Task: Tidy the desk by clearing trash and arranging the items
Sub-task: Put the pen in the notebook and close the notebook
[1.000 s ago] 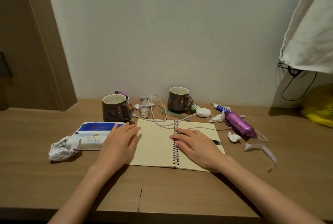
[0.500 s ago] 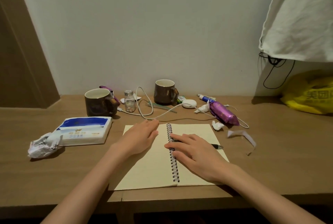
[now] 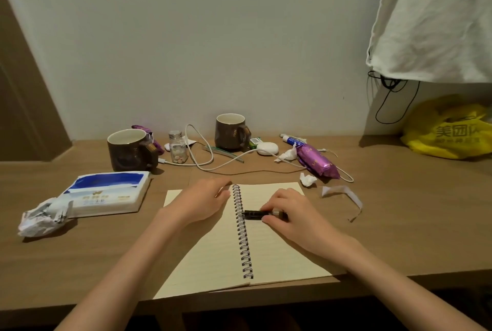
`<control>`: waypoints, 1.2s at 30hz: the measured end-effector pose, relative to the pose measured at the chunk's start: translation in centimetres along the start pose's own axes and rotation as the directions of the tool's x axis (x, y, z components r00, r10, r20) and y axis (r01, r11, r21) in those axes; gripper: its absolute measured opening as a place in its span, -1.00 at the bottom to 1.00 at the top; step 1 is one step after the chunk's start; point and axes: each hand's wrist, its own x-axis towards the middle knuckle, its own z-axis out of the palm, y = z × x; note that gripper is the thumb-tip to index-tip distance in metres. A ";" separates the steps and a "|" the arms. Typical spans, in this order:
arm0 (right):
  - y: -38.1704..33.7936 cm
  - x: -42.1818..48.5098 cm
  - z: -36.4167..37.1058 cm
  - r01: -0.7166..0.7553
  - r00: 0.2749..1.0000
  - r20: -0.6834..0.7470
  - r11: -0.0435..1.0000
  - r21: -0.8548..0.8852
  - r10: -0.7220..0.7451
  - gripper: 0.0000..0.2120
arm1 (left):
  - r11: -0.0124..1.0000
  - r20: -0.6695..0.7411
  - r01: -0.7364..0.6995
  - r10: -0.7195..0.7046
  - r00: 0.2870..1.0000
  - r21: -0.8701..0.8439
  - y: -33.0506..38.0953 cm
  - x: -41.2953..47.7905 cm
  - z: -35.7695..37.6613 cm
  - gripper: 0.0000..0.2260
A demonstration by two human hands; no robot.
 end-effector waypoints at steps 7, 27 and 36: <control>0.7 0.4 -2.8 -0.115 0.983 -0.120 0.971 0.211 0.142 -0.86 | 0.998 0.001 -0.057 0.057 0.998 -0.006 2.8 1.5 0.2 -0.80; 2.0 6.0 -0.9 -0.189 0.948 -0.157 0.886 0.423 0.277 -0.60 | 0.935 -0.311 -0.037 -0.080 0.947 -0.353 3.3 1.3 1.7 -0.82; 1.3 7.1 1.5 -0.132 0.932 -0.290 0.950 0.283 0.216 -0.79 | 0.924 -0.358 -0.021 -0.127 0.925 -0.381 3.2 2.3 2.3 -0.89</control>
